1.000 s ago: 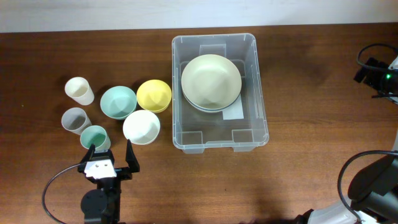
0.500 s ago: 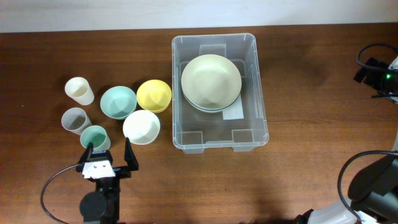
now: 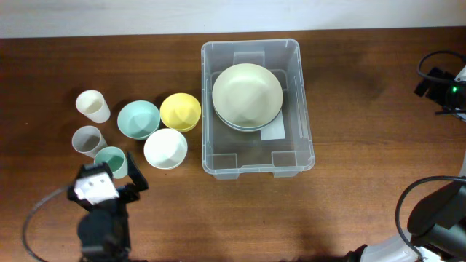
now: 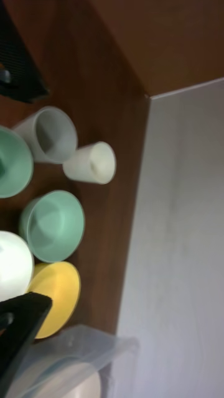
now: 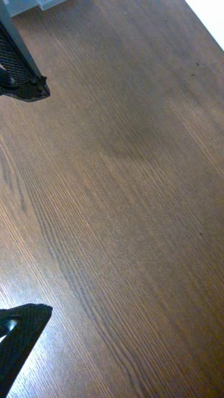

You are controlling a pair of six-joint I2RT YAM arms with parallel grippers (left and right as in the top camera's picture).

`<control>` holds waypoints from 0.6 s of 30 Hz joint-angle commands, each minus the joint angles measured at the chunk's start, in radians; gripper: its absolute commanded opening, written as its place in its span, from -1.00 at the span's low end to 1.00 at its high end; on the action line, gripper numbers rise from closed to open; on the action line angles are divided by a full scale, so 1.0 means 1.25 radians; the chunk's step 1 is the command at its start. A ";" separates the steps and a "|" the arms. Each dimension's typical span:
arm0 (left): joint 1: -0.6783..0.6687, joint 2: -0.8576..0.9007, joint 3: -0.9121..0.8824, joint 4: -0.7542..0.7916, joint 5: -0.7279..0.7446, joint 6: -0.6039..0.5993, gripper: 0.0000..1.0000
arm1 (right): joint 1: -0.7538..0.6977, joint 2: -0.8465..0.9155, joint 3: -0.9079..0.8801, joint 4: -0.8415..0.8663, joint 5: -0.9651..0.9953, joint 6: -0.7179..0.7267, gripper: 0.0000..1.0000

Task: Pack container
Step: 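Move the left gripper down to the mint cup's rim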

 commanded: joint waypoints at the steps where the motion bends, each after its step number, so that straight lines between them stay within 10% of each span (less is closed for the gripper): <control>1: -0.002 0.129 0.199 -0.039 -0.026 -0.016 0.99 | -0.002 -0.019 0.012 0.000 0.007 0.003 0.98; 8: -0.002 0.299 0.390 -0.089 0.173 -0.016 1.00 | -0.002 -0.019 0.012 0.000 0.007 0.003 0.98; 12: -0.002 0.321 0.390 -0.139 0.099 -0.023 0.99 | -0.002 -0.019 0.012 0.000 0.007 0.003 0.98; 18: 0.025 0.379 0.390 -0.361 -0.182 -0.492 1.00 | -0.002 -0.019 0.012 0.000 0.007 0.003 0.98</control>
